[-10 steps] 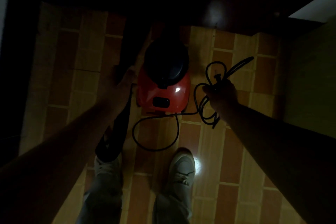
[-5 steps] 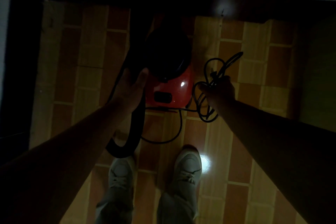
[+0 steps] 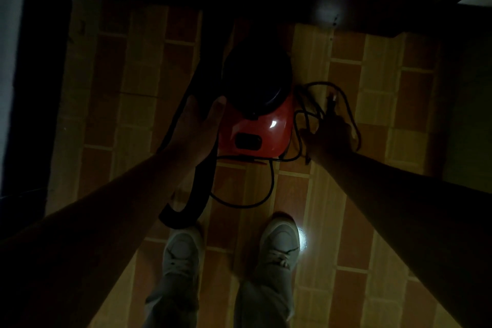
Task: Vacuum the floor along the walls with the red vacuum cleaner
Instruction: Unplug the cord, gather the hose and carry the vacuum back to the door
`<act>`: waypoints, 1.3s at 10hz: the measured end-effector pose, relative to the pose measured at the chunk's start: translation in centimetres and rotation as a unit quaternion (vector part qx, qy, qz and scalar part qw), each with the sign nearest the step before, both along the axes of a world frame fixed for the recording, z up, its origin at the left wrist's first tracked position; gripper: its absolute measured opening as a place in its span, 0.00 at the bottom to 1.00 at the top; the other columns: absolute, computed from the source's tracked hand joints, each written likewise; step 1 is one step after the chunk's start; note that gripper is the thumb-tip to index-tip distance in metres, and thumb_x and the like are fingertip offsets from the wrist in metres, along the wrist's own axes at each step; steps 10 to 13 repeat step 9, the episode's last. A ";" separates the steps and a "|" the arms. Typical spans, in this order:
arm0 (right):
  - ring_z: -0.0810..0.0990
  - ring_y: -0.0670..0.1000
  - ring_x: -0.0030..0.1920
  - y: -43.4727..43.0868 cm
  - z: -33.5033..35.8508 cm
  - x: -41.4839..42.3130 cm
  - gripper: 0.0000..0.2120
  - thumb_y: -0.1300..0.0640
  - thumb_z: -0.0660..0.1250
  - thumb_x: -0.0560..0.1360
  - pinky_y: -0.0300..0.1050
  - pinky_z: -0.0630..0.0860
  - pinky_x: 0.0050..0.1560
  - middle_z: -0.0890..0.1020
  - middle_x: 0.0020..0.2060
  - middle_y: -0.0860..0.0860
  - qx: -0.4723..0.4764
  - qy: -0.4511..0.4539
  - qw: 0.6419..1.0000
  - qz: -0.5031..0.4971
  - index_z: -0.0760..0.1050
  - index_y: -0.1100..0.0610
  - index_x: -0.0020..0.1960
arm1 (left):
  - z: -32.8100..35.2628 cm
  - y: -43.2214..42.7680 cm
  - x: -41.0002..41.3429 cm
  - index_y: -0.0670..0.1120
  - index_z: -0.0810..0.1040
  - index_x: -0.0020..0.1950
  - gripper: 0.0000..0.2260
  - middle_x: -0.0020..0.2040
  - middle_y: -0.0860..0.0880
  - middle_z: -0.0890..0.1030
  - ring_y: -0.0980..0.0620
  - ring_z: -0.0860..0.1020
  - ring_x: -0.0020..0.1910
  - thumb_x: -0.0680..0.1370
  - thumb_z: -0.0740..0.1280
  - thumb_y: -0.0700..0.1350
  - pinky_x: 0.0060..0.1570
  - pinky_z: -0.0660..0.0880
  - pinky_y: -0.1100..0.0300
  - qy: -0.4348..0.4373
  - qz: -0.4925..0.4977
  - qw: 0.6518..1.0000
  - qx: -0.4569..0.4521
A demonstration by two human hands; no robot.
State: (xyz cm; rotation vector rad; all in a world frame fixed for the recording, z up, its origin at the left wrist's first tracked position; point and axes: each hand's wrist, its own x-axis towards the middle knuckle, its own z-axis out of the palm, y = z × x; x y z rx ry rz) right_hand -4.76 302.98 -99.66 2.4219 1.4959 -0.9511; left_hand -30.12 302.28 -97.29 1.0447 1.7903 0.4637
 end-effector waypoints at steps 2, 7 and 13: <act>0.74 0.58 0.69 -0.2 2.9 -1.6 0.29 0.42 0.62 0.81 0.54 0.75 0.65 0.72 0.72 0.56 0.038 0.054 0.997 0.025 0.67 0.57 0.76 | 1.5 0.3 -1.2 0.28 0.67 0.65 0.39 0.55 0.23 0.72 0.23 0.73 0.52 0.80 0.59 0.66 0.42 0.73 0.33 -0.013 -0.023 1.000 0.006; 0.82 0.57 0.56 -1.1 16.2 -7.0 0.19 0.48 0.63 0.82 0.54 0.79 0.57 0.82 0.59 0.55 0.125 0.133 0.982 0.039 0.74 0.53 0.70 | 10.5 -0.7 -5.1 0.47 0.64 0.76 0.27 0.62 0.44 0.77 0.46 0.80 0.51 0.80 0.67 0.52 0.42 0.78 0.53 0.076 -0.005 0.997 -0.003; 0.82 0.53 0.49 -2.4 23.8 -8.6 0.16 0.49 0.65 0.81 0.43 0.73 0.45 0.83 0.54 0.53 0.146 0.134 0.979 0.045 0.76 0.54 0.67 | 17.5 -2.7 -6.2 0.48 0.60 0.81 0.31 0.75 0.44 0.69 0.46 0.74 0.67 0.81 0.67 0.53 0.52 0.75 0.56 0.071 -0.031 0.997 0.008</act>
